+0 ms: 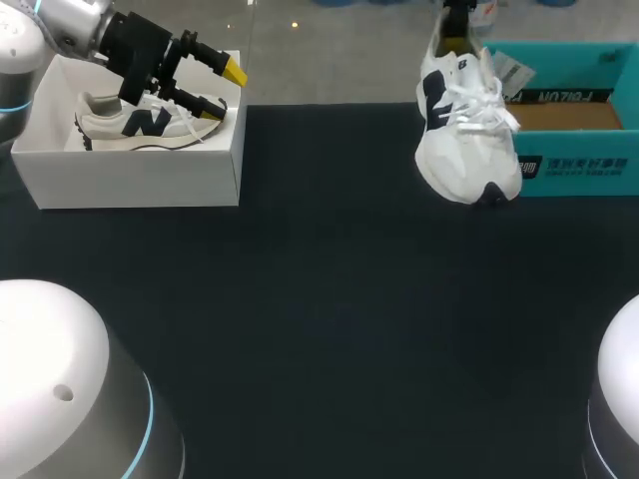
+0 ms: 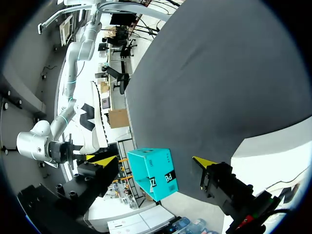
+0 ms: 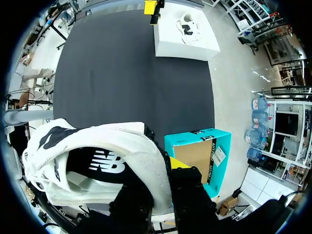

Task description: Take the shoe out of the shoebox, open the shoe tongue, remove and reinsert the insole, then place the shoe into the shoebox

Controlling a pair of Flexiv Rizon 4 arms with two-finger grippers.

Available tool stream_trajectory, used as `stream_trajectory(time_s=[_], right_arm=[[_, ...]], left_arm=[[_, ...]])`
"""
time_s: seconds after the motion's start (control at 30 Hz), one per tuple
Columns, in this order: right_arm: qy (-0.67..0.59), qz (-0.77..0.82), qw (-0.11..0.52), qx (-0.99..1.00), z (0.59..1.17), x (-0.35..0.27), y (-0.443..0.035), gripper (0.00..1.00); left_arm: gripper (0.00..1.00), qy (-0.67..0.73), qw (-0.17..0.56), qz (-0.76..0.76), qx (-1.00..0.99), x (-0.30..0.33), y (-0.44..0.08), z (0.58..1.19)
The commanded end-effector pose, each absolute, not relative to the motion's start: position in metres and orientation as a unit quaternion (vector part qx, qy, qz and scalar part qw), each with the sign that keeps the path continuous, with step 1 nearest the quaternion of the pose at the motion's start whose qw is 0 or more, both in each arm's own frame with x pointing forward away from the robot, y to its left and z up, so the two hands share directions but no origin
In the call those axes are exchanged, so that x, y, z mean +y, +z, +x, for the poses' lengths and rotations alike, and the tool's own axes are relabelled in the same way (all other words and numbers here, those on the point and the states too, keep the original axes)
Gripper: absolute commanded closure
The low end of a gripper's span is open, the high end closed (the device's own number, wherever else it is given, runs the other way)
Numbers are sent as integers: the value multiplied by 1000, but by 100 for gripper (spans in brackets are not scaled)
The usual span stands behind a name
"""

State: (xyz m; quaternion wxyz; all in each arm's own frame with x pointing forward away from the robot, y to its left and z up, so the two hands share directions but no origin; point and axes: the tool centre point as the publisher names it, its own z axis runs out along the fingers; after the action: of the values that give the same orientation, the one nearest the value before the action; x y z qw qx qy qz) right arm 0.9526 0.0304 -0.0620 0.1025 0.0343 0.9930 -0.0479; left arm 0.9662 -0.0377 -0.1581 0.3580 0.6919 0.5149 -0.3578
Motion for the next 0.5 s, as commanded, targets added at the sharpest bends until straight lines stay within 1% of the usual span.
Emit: stream_trajectory(time_s=[0.03, 0.3, 0.5], right_arm=[[-33, 35, 107, 993, 956, -23, -60, 100], [-48, 45, 115, 991, 981, -83, -69, 100], [-21, 43, 135, 990, 995, -124, -73, 100]], left_arm=[[0, -358, 357, 693, 514, -37, -158, 967], [0, -358, 357, 693, 514, -37, -158, 967], [0, -358, 357, 693, 514, -37, -158, 967]])
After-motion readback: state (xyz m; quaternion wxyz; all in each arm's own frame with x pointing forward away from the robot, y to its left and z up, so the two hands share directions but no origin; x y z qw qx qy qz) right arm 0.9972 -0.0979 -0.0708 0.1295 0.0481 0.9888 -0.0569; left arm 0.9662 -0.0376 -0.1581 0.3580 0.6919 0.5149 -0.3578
